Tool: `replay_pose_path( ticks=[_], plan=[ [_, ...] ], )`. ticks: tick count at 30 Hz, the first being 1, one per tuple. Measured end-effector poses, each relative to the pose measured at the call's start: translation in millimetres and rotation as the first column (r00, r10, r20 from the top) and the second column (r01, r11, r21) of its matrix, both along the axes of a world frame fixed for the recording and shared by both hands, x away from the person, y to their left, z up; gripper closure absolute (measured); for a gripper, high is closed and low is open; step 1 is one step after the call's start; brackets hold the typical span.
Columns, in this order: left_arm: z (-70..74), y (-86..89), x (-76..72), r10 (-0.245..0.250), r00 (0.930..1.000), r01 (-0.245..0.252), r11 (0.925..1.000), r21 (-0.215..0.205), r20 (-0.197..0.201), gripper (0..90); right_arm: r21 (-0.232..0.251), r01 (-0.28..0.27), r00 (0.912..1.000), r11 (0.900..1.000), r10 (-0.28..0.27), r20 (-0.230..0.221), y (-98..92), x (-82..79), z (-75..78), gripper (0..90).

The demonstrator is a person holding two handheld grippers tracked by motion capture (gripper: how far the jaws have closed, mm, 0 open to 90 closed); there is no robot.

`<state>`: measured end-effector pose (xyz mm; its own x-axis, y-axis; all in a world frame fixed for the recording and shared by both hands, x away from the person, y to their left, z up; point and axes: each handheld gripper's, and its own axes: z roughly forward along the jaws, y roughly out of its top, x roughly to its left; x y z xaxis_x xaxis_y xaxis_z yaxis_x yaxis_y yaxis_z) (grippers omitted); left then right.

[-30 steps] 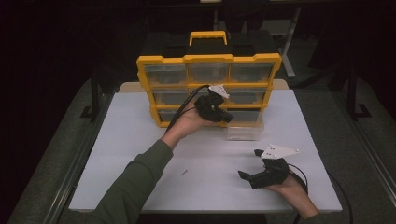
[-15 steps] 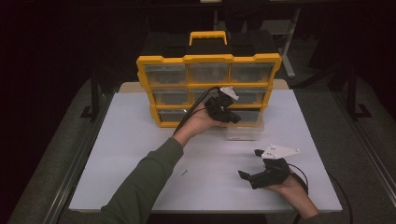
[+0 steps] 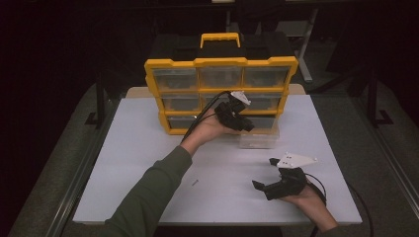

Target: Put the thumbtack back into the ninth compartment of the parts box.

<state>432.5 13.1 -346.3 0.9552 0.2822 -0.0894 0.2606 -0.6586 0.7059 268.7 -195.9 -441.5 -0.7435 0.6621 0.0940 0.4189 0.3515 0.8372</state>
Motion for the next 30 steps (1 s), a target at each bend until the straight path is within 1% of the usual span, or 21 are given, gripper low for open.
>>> replay_pose_path(
  ticks=[4,6,8,14,17,20,22,25,30],
  plan=[
    [4.0,10.2,-4.4,0.025,0.9997,-0.025,0.9997,0.004,0.005,64.1,0.0,0.0,1.0,1.0,0.0,0.0,0.1,-0.1,0.1,0.0],
    [5.4,16.9,-6.3,0.034,0.9994,-0.034,0.9994,-0.003,-0.002,61.5,-0.003,0.0,1.0,1.0,0.0,0.0,0.1,0.0,0.0,0.0],
    [6.6,24.0,-8.3,0.046,0.9989,-0.046,0.9989,-0.002,0.002,58.9,-0.003,-0.001,1.0,1.0,0.001,0.0,0.2,0.0,-0.1,0.0],
    [5.9,44.9,-15.1,0.069,0.9976,-0.069,0.9976,0.004,-0.005,51.0,-0.004,0.001,1.0,1.0,-0.001,-0.001,0.4,0.2,-0.3,0.0],
    [3.8,54.8,-18.2,0.077,0.997,-0.077,0.997,0.011,-0.002,48.4,-0.006,0.002,1.0,1.0,-0.002,-0.001,0.6,0.4,-0.5,0.0],
    [1.0,64.2,-21.5,0.093,0.9956,-0.093,0.9956,0.001,-0.003,45.8,-0.007,0.002,1.0,1.0,-0.002,-0.002,0.8,0.4,-0.5,0.0],
    [-1.5,70.3,-24.0,0.101,0.9949,-0.101,0.9948,0.004,0.002,44.0,-0.008,0.002,1.0,1.0,-0.002,-0.002,0.9,0.4,-0.5,0.0],
    [-6.8,77.2,-29.5,0.123,0.9924,-0.123,0.9924,0.007,0.001,40.6,-0.007,0.002,1.0,1.0,-0.002,-0.002,1.0,0.5,-0.7,0.0],
    [-15.7,88.5,-39.1,0.138,0.9905,-0.138,0.9905,0.0,0.001,37.5,-0.009,0.002,1.0,1.0,-0.002,-0.003,1.1,0.6,-0.8,0.0]
  ],
)
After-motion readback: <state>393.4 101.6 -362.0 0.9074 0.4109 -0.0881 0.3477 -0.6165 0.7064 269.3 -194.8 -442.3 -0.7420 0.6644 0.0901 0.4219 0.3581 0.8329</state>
